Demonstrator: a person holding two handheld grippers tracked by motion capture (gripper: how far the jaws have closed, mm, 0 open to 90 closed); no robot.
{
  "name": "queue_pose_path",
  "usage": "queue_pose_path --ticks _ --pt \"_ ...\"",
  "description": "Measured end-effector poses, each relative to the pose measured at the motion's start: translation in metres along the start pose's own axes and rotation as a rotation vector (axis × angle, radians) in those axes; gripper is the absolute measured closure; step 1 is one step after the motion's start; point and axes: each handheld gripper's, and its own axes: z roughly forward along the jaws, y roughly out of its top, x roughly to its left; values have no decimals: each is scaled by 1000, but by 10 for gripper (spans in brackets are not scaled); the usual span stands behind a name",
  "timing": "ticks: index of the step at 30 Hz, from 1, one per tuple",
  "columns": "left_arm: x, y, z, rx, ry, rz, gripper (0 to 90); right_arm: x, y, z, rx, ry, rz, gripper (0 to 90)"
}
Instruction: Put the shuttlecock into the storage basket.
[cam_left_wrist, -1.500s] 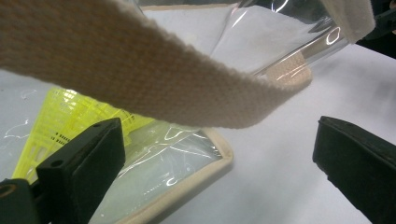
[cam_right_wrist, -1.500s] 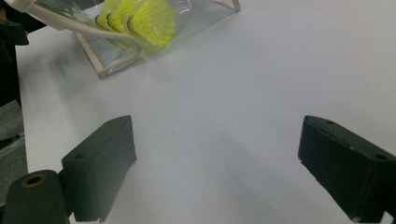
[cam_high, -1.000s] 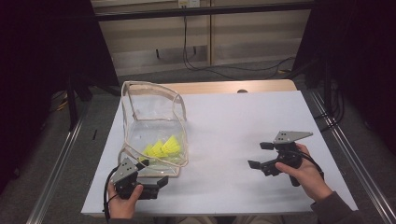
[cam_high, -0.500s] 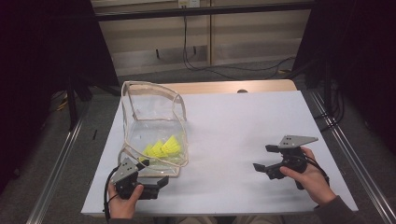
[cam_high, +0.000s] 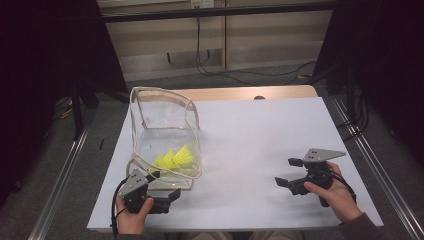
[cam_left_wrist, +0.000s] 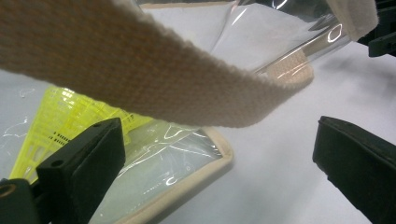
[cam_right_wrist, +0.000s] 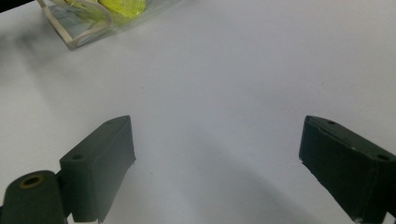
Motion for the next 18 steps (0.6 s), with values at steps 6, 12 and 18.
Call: queue_pose_path --ticks 6,12,18 --pt "0 0 0 3 -2 1 24 -2 -5 -3 -7 -11 7 99" --pt "0 0 1 3 -4 7 24 -4 -11 -4 -14 -16 17 99" --pt "-2 2 2 3 -9 8 24 -4 -13 -4 -18 -32 17 82"
